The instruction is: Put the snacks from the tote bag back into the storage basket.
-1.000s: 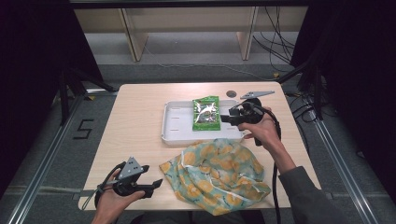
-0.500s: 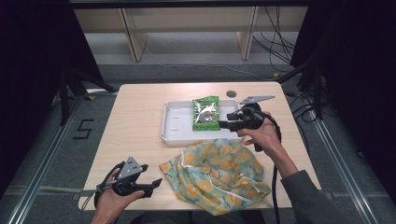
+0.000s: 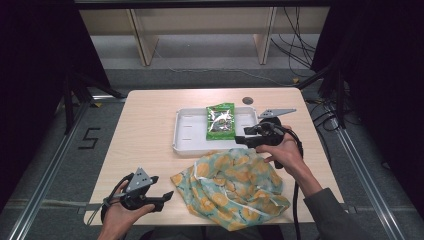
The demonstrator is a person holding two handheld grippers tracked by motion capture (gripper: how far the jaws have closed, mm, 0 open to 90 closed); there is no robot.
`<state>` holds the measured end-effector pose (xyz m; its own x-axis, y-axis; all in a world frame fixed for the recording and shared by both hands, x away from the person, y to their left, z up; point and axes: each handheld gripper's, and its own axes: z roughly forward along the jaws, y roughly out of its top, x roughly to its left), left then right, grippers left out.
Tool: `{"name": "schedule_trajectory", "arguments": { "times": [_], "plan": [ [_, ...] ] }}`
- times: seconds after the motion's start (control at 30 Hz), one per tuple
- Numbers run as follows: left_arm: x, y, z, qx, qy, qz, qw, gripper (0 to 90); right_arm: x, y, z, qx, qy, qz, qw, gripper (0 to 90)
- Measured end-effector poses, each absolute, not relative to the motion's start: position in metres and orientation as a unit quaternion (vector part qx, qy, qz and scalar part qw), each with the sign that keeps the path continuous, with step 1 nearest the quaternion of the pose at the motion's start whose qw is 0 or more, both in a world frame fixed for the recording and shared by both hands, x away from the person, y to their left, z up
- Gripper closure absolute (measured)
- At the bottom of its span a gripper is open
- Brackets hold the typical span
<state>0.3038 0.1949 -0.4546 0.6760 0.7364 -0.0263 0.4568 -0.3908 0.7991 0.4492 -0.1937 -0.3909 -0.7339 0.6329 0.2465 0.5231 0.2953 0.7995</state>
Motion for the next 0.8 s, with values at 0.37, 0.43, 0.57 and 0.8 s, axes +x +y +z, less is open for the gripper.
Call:
{"name": "schedule_trajectory", "arguments": {
  "times": [0.37, 0.43, 0.57, 0.8],
  "plan": [
    [0.304, 0.194, -0.454, 0.818, 0.365, 0.168, 0.411, 27.4, 0.436, -0.201, -0.399, 0.355, 0.807, 0.468, 0.061, 41.2],
    [0.304, 0.195, -0.454, 0.819, 0.364, 0.168, 0.411, 27.4, 0.433, -0.201, -0.400, 0.353, 0.809, 0.467, 0.056, 41.1],
    [0.304, 0.194, -0.454, 0.817, 0.364, 0.169, 0.414, 27.4, 0.428, -0.202, -0.403, 0.348, 0.811, 0.466, 0.060, 40.8],
    [0.304, 0.194, -0.454, 0.817, 0.364, 0.168, 0.414, 27.3, 0.419, -0.201, -0.404, 0.342, 0.815, 0.462, 0.072, 40.3]
  ]
}}
